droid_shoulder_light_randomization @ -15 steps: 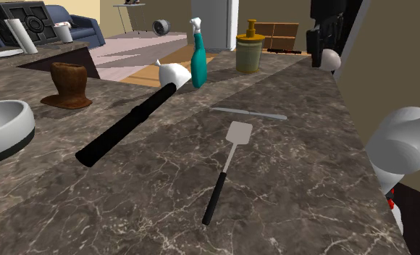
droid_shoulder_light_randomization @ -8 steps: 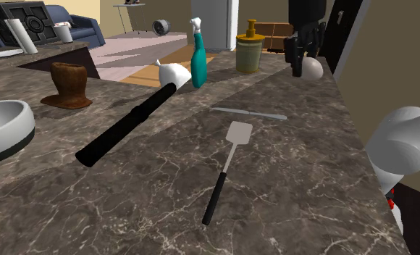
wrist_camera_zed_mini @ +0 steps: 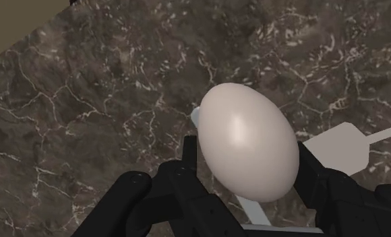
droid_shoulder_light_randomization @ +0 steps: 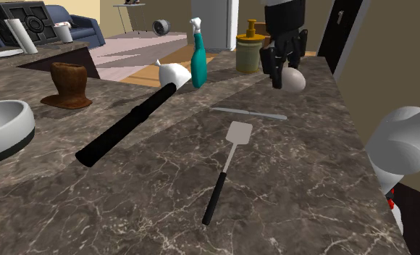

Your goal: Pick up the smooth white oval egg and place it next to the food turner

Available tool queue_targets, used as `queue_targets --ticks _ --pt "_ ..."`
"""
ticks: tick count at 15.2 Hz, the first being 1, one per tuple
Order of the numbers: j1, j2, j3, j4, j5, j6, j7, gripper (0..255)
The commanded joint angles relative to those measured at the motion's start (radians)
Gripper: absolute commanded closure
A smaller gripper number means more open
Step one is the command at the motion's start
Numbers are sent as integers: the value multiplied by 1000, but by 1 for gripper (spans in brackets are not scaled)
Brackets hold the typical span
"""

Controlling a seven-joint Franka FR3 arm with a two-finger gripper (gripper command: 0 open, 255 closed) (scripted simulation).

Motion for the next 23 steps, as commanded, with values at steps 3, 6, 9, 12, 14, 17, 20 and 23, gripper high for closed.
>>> queue_targets --ticks 3,6,9,12,14,17,20,23 --pt "5 -17 7 -67 9 52 -1 255" --pt "9 -28 11 -116 14 90 -4 255" --pt "12 -38 16 -163 20 128 -6 255" --pt "15 -45 22 -209 26 166 -8 255" --pt "18 -49 26 -238 30 191 -8 255" --pt "20 -54 33 -280 36 230 -9 255" --pt "22 -55 37 -301 39 249 -10 255" --pt "22 -55 37 -301 39 249 -10 255"
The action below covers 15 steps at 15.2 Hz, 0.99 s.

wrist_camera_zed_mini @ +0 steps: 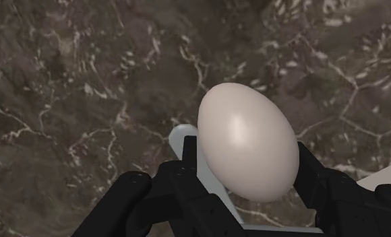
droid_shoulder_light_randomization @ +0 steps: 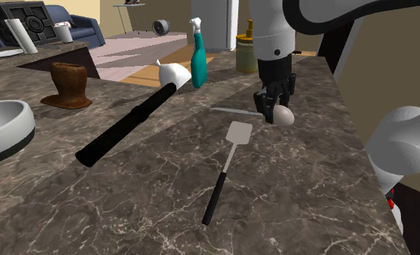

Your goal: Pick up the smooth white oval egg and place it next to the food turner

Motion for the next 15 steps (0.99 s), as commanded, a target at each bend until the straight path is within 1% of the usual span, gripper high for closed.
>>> queue_targets --ticks 1,3,4,9,13,15 --pt "0 0 0 0 0 0 0 255" --pt "0 0 0 0 0 0 0 255" --pt "0 0 0 0 0 0 0 0" --pt "0 0 0 0 0 0 0 0" --pt "-17 51 -7 160 -22 -109 15 0" --pt "-17 51 -7 160 -22 -109 15 0"
